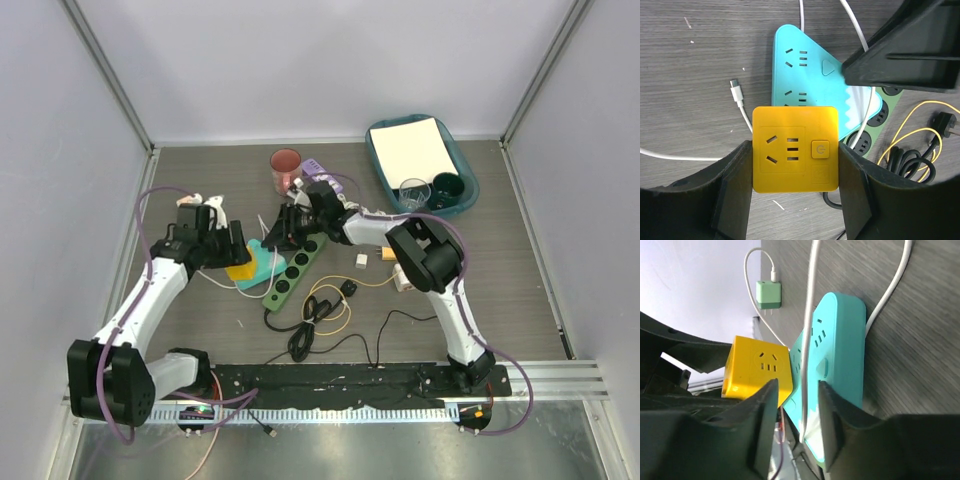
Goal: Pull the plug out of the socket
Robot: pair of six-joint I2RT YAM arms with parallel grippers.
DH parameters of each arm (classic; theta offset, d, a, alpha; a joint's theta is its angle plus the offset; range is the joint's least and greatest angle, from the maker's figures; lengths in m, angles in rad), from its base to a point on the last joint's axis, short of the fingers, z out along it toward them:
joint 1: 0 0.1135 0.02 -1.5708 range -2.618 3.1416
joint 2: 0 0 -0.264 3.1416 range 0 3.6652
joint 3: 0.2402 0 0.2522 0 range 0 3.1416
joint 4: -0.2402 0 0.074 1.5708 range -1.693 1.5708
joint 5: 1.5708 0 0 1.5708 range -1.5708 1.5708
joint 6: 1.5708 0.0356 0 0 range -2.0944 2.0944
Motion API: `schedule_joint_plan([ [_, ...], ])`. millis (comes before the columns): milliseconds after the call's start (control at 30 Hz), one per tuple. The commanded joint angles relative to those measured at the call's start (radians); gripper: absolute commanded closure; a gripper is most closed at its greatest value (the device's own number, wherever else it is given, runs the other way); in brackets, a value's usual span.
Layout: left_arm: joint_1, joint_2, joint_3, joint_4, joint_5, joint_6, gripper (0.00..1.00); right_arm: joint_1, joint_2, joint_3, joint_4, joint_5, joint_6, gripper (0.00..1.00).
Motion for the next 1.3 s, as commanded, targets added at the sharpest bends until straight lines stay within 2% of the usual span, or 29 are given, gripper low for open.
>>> schedule_joint_plan([
  [0, -0.003, 0.012, 0.08, -0.012, -0.035, -0.018, 1.0, -0.001, -0.161, 0.078, -0.366, 0.143, -0.272, 0.47],
  [100, -0.003, 0.022, 0.098, -0.009, -0.043, -0.021, 1.0, -0.005, -0.183, 0.139, -0.549, 0.281, -0.433, 0.37],
  [133, -0.001, 0.022, 0.101, -0.007, -0.054, -0.026, 1.0, -0.005, -0.181, 0.176, -0.67, 0.377, -0.472, 0.36],
  [233, -0.003, 0.026, 0.116, -0.001, -0.078, -0.029, 1.0, -0.006, -0.198, 0.193, -0.795, 0.508, -0.535, 0.36],
  [367, 0.0, 0.031, 0.101, 0.064, -0.088, -0.029, 1.0, 0.003, -0.264, 0.173, -0.804, 0.56, -0.529, 0.4],
  [467, -0.001, 0.028, 0.072, 0.089, -0.074, -0.047, 1.0, 0.034, -0.299, 0.163, -0.716, 0.481, -0.549, 0.41],
  [567, -0.001, 0.028, 0.07, 0.076, -0.074, -0.043, 1.0, 0.122, -0.336, 0.118, -0.608, 0.523, -0.696, 0.25],
  [633, 0.002, 0.031, 0.099, 0.056, -0.064, -0.038, 1.0, 0.182, -0.365, 0.019, -0.469, 0.6, -0.794, 0.23],
  [667, 0.002, 0.035, 0.109, 0.042, -0.057, -0.038, 1.0, 0.196, -0.385, -0.035, -0.395, 0.632, -0.876, 0.23],
  [700, 0.003, 0.037, 0.116, 0.039, -0.031, -0.041, 1.0, 0.207, -0.426, -0.148, -0.214, 0.669, -0.913, 0.23],
  [767, 0.008, 0.055, 0.142, 0.022, -0.008, -0.047, 1.0, 0.213, -0.46, -0.251, -0.058, 0.625, -1.052, 0.25],
  [800, 0.009, 0.063, 0.153, 0.013, 0.001, -0.047, 1.0, 0.213, -0.494, -0.352, 0.099, 0.597, -1.1, 0.25],
  [900, 0.016, 0.095, 0.178, -0.01, 0.035, -0.046, 1.0, 0.218, -0.529, -0.484, 0.342, 0.548, -1.223, 0.25],
  [967, 0.02, 0.103, 0.181, -0.02, 0.052, -0.046, 1.0, 0.222, -0.525, -0.512, 0.4, 0.522, -1.292, 0.25],
  [1067, 0.023, 0.112, 0.19, -0.036, 0.061, -0.041, 1.0, 0.248, -0.499, -0.584, 0.531, 0.52, -1.498, 0.25],
  [1133, 0.023, 0.111, 0.196, -0.044, 0.063, -0.037, 1.0, 0.262, -0.476, -0.568, 0.512, 0.537, -1.614, 0.25],
  [1267, 0.028, 0.115, 0.204, -0.062, 0.063, -0.029, 1.0, 0.298, -0.422, -0.537, 0.489, 0.568, -1.737, 0.26],
])
